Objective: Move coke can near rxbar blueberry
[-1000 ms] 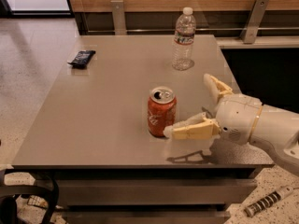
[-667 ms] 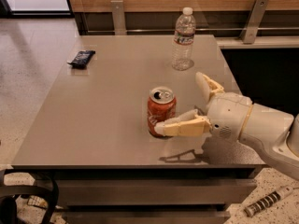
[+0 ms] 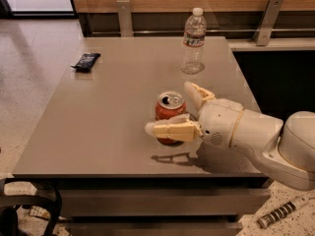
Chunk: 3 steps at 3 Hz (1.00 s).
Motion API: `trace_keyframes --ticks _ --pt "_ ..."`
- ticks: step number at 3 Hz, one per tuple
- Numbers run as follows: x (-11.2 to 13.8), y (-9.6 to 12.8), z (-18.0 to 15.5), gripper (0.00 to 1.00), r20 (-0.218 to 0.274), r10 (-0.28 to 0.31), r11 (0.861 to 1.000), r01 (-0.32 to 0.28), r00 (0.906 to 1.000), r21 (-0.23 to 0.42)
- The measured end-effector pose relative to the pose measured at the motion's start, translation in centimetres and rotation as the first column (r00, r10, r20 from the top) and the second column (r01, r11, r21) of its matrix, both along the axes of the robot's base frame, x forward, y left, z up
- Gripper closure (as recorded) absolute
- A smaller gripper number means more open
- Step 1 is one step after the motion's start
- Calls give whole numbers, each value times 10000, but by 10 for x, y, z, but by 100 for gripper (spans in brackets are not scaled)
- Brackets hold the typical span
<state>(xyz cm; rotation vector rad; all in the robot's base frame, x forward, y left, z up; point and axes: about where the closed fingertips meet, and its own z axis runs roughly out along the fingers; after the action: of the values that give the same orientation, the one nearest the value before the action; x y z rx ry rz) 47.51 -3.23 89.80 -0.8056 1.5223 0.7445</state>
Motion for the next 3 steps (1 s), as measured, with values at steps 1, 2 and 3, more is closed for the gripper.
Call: trace_keyframes --ticks 1,2,3 --pt "0 2 0 38 5 7 10000 -7 10000 -29" --pt "0 4 1 61 23 40 10000 -40 10000 -47" --pt "-1 7 2 84 41 75 10000 -75 10000 -66"
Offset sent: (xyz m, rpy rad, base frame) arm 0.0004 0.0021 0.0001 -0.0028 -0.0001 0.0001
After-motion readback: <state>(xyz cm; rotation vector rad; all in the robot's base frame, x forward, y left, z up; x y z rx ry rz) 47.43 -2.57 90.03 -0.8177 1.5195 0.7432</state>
